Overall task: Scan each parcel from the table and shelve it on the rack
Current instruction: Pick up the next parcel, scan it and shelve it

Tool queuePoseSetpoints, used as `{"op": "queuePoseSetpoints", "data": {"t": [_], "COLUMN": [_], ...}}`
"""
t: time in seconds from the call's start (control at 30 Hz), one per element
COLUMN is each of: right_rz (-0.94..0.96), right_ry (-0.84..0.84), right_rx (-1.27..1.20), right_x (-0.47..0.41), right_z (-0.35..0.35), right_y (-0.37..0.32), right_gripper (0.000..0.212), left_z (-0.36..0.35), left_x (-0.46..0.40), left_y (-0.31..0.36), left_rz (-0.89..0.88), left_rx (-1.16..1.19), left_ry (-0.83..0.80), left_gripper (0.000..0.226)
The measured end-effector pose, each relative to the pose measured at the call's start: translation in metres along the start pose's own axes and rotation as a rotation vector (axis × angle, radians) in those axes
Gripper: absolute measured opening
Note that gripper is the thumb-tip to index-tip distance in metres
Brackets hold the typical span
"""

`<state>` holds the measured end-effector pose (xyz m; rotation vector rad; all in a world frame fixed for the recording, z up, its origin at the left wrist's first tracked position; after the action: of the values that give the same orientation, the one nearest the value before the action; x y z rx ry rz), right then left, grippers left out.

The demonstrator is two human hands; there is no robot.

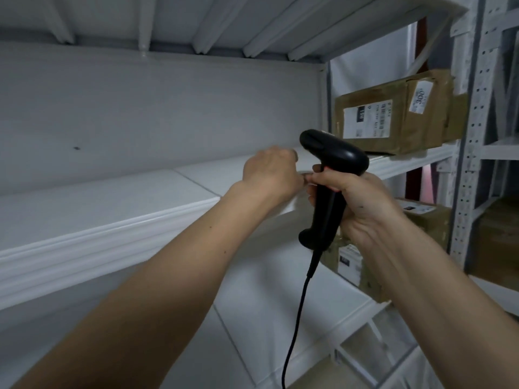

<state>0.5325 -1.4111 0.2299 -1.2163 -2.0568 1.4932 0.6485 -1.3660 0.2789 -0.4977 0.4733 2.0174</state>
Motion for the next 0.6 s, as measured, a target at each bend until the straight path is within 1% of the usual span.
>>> {"op": "queuePoseSetpoints", "data": {"t": [0.2, 0.37, 0.43, 0.5, 0.53, 0.6], "right_rz": [-0.016, -0.032, -0.022, -0.031, -0.041, -0.067], "right_ry": [-0.023, 0.017, 0.003, -0.022, -0.035, -0.076], "right_rx": [-0.014, 0.038, 0.054, 0.052, 0.048, 0.044], "right_x": [0.059, 0.109, 0.127, 0.143, 0.15, 0.162], "right_z": [-0.057, -0.089, -0.1, -0.109, -0.114, -0.124], "right_y": [0.026, 0.049, 0.055, 0.06, 0.063, 0.07], "right_gripper": [0.013, 0.014, 0.016, 0.016, 0.016, 0.016], "left_z": [0.034, 0.053, 0.06, 0.062, 0.061, 0.056], "left_x": [0.078, 0.152, 0.184, 0.214, 0.226, 0.246], "left_y": [-0.05, -0.087, -0.099, -0.111, -0.118, -0.135], "left_rz": [-0.081, -0.271, -0.338, -0.326, -0.289, -0.157], "left_rx": [0.013, 0.107, 0.14, 0.162, 0.151, 0.066], "left_ry": [0.052, 0.151, 0.194, 0.213, 0.196, 0.118], "left_gripper": [0.037, 0.033, 0.03, 0.026, 0.026, 0.028]}}
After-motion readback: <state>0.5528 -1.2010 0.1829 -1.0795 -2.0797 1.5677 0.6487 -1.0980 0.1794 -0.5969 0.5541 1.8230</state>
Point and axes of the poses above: each hand's wrist, its own x-axis away from the middle knuckle, its own z-axis out of the back of the hand, y = z × x, the point moved 3 cm from there along -x, towards the middle knuckle, and after that the axes turned 6 degrees about x, right-handed, at the moved point
